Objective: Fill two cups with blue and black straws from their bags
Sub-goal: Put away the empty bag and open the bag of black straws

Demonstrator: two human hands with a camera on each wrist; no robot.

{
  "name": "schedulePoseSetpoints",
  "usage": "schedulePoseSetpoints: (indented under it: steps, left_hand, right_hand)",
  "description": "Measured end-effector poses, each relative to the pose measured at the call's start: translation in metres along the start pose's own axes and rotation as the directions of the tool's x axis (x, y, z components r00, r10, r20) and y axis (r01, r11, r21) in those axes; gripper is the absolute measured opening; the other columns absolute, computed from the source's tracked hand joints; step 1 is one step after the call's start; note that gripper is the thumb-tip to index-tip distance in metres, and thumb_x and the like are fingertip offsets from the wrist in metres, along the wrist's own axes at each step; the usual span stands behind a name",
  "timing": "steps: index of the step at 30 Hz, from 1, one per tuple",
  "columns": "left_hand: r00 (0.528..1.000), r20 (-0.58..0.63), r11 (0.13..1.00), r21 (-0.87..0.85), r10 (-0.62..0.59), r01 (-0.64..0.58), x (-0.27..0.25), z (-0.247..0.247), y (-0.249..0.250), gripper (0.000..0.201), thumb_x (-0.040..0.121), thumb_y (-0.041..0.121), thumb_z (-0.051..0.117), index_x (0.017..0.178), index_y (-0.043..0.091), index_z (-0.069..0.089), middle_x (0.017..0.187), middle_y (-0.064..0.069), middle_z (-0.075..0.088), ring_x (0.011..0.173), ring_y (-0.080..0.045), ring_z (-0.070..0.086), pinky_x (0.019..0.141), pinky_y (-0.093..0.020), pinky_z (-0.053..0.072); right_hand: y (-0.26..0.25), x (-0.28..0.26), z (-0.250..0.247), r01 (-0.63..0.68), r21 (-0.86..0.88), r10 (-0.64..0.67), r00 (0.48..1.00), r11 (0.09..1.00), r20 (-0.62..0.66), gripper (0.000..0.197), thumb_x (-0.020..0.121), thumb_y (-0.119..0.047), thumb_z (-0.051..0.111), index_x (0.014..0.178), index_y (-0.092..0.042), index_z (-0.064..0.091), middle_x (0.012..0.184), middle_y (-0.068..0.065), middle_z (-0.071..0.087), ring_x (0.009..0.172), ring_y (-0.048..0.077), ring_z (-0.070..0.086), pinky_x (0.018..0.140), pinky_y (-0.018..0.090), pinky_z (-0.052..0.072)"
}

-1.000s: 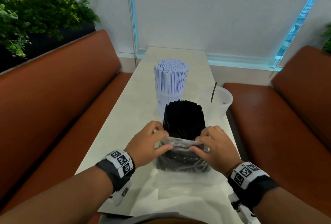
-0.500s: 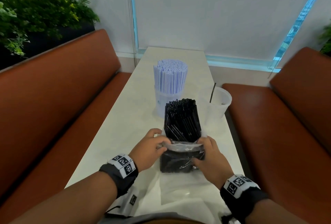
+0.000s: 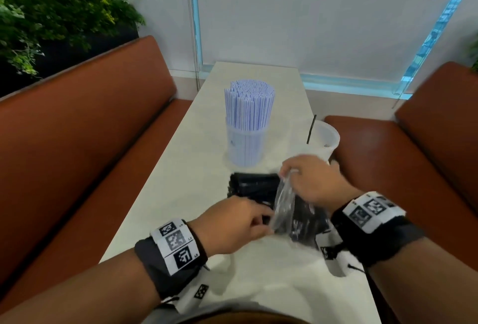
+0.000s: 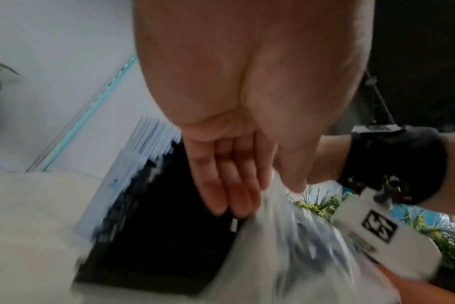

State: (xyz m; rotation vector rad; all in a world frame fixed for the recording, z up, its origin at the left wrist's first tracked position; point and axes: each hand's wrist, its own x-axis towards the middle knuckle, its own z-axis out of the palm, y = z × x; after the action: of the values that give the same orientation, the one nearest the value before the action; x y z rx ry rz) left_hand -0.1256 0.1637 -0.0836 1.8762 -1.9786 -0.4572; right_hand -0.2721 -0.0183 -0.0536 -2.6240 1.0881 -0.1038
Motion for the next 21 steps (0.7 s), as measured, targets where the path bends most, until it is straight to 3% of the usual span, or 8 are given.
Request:
schedulePoseSetpoints:
  steps: [2,5,8,11,13,17,19,21]
  left_hand:
    - [0.993,0.097,0.998,0.037,-0.064,0.06,0.0,0.002,-0.002,0.029,0.095,0.049,0.06,0.118,0.034,0.07,0.09,0.01,0.072,0.075,-0.005,0.061,0.066,-0.025,0.047]
    - [0.994,-0.04,0.992,0.065,-0.105,0.108,0.006,-0.005,-0.01,0.027,0.094,0.056,0.054,0.102,0.037,0.071,0.079,0.013,0.066,0.069,-0.001,0.055,0.06,-0.021,0.042]
    - [0.981,-0.176,0.992,0.077,-0.082,0.097,0.024,-0.002,-0.017,0.039,0.093,0.062,0.05,0.121,0.039,0.062,0.112,0.017,0.058,0.101,-0.003,0.055,0.086,-0.026,0.048]
    - [0.998,-0.028,0.979,0.194,-0.062,0.066,0.045,0.022,-0.027,0.071,0.094,0.07,0.042,0.15,0.027,0.039,0.155,0.001,0.035,0.143,-0.018,0.028,0.116,-0.036,0.029]
    - [0.991,0.105,0.946,0.321,-0.089,0.051,0.05,0.039,-0.038,0.084,0.093,0.077,0.031,0.156,0.022,0.025,0.163,-0.004,0.022,0.15,-0.027,0.015,0.122,-0.045,0.016]
    - [0.981,0.17,0.933,0.359,-0.095,0.028,0.048,0.057,-0.068,0.099,0.085,0.087,0.027,0.16,0.023,0.012,0.164,-0.001,0.017,0.15,-0.025,0.014,0.123,-0.048,0.013]
    - [0.981,0.177,0.939,0.344,-0.078,0.013,0.049,0.058,-0.078,0.102,0.082,0.089,0.022,0.16,0.024,0.013,0.164,-0.001,0.018,0.15,-0.024,0.016,0.123,-0.047,0.014]
    - [0.985,0.167,0.942,0.335,-0.046,-0.013,0.051,0.056,-0.085,0.102,0.081,0.09,0.022,0.158,0.024,0.017,0.162,0.001,0.024,0.148,-0.023,0.021,0.122,-0.044,0.016]
  right_hand:
    - [0.005,-0.007,0.039,-0.103,-0.067,0.116,0.963,0.992,0.245,0.044,0.09,-0.069,0.028,0.117,-0.047,0.055,0.137,-0.012,0.048,0.141,0.026,0.03,0.109,0.07,0.016]
    - [0.012,-0.014,0.078,-0.165,0.075,0.143,0.961,0.983,0.235,0.09,0.065,-0.094,0.027,0.13,-0.036,0.05,0.137,-0.002,0.047,0.134,0.029,0.035,0.115,0.052,0.023]
    - [0.01,-0.01,0.086,-0.13,0.087,0.116,0.982,0.988,0.15,0.065,0.084,-0.07,0.043,0.133,-0.028,0.047,0.135,0.0,0.047,0.132,0.028,0.037,0.115,0.048,0.025]
    - [0.009,-0.008,0.085,-0.006,0.128,-0.008,0.994,0.992,0.106,0.044,0.093,-0.037,0.054,0.134,-0.022,0.05,0.134,0.001,0.049,0.132,0.025,0.041,0.115,0.044,0.026]
    - [0.012,-0.01,0.085,-0.033,0.164,0.015,0.994,0.986,0.111,0.049,0.09,-0.034,0.055,0.138,-0.029,0.048,0.142,0.001,0.044,0.139,0.025,0.036,0.115,0.048,0.029]
    - [0.025,-0.01,0.088,-0.221,0.0,0.217,0.959,0.975,0.184,0.06,0.095,-0.044,0.038,0.149,-0.054,0.012,0.166,-0.008,0.003,0.153,0.031,-0.005,0.109,0.074,0.013]
    - [0.029,-0.006,0.089,-0.155,0.002,0.15,0.962,0.988,0.228,0.059,0.098,-0.035,0.033,0.152,-0.048,0.015,0.165,-0.001,0.014,0.151,0.034,0.011,0.113,0.068,0.022]
    - [0.03,-0.001,0.085,-0.135,0.068,0.117,0.968,0.989,0.224,0.055,0.097,-0.024,0.036,0.149,-0.04,0.032,0.15,0.004,0.042,0.134,0.032,0.041,0.109,0.054,0.036]
